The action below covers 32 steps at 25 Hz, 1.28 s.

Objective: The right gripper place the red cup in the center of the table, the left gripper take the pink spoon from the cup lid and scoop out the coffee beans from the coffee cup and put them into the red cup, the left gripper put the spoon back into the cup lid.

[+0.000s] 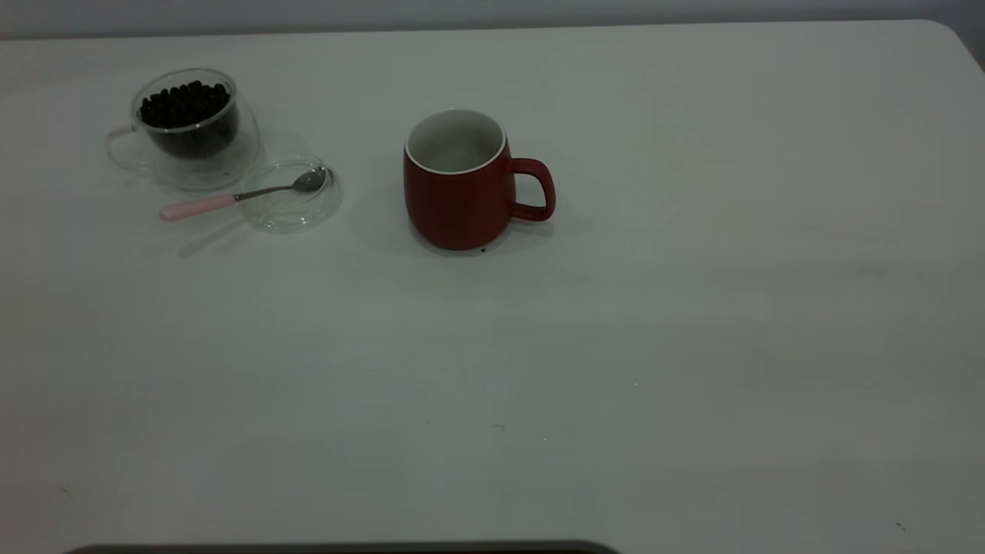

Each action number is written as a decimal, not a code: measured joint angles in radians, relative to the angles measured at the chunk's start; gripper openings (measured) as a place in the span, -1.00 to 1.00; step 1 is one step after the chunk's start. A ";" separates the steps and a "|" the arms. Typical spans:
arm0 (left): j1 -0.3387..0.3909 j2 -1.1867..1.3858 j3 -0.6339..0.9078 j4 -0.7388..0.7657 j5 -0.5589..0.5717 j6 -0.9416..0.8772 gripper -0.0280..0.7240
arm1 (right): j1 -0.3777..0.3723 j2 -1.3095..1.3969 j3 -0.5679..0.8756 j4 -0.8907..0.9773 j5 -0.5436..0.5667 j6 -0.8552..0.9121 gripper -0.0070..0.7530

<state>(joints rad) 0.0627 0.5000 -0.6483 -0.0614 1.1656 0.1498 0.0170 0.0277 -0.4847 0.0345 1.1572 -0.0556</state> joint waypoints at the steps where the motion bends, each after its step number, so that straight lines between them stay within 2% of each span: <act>1: 0.000 -0.045 0.027 -0.007 0.000 0.000 0.64 | 0.000 0.000 0.000 0.000 0.000 0.000 0.57; 10: 0.000 -0.326 0.136 -0.010 -0.052 0.001 0.64 | 0.000 0.000 0.000 0.000 0.000 0.000 0.57; 17: 0.000 -0.476 0.147 0.009 -0.050 0.003 0.64 | 0.000 0.000 0.000 0.000 0.000 0.000 0.57; 32: 0.000 -0.518 0.161 0.029 -0.033 -0.016 0.64 | 0.000 0.000 0.000 0.000 0.000 0.000 0.57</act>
<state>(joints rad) 0.0627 -0.0182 -0.4872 -0.0327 1.1328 0.1334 0.0170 0.0277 -0.4847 0.0345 1.1572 -0.0556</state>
